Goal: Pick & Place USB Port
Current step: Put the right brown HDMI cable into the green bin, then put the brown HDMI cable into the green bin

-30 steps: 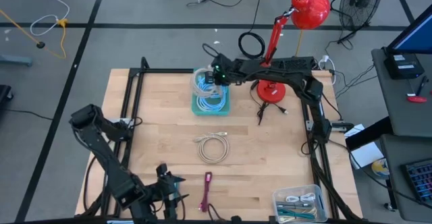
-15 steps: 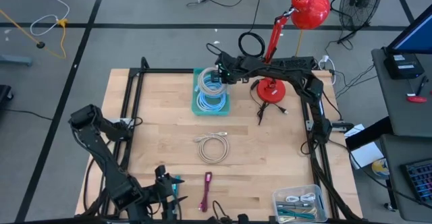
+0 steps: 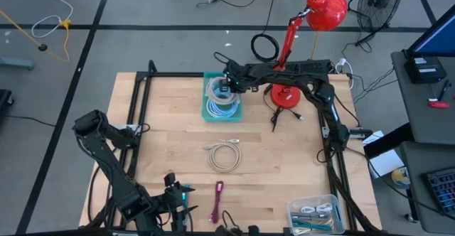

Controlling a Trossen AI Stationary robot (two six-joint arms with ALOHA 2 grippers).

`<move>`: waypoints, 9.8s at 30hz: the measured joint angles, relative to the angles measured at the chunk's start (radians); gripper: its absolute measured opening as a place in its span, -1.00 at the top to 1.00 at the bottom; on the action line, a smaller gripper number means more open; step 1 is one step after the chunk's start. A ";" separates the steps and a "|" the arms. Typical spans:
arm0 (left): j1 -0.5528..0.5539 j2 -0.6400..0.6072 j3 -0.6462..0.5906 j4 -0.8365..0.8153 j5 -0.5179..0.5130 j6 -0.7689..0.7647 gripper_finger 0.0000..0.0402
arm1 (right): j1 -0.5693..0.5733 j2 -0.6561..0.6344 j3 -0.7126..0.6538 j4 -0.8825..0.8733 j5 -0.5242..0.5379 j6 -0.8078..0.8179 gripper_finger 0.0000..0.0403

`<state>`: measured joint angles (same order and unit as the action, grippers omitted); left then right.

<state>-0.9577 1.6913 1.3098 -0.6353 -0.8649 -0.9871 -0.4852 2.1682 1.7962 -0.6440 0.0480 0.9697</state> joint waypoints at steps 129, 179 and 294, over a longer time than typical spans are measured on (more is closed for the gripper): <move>0.580 0.293 -0.019 -0.086 0.773 0.016 0.22 | 1.211 -0.624 -1.146 1.063 0.584 -0.051 0.34; 0.431 0.259 0.188 -0.521 0.614 1.607 0.91 | 1.191 -0.623 -1.146 1.081 0.610 -0.122 0.34; 0.772 0.251 0.091 -0.416 0.839 -0.261 -0.30 | 1.206 -0.623 -1.146 1.081 0.605 -0.122 0.34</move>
<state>-0.1856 1.9423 1.4006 -1.0512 -0.0261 -1.2478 0.7212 1.5452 0.6504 0.4366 0.6529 0.8482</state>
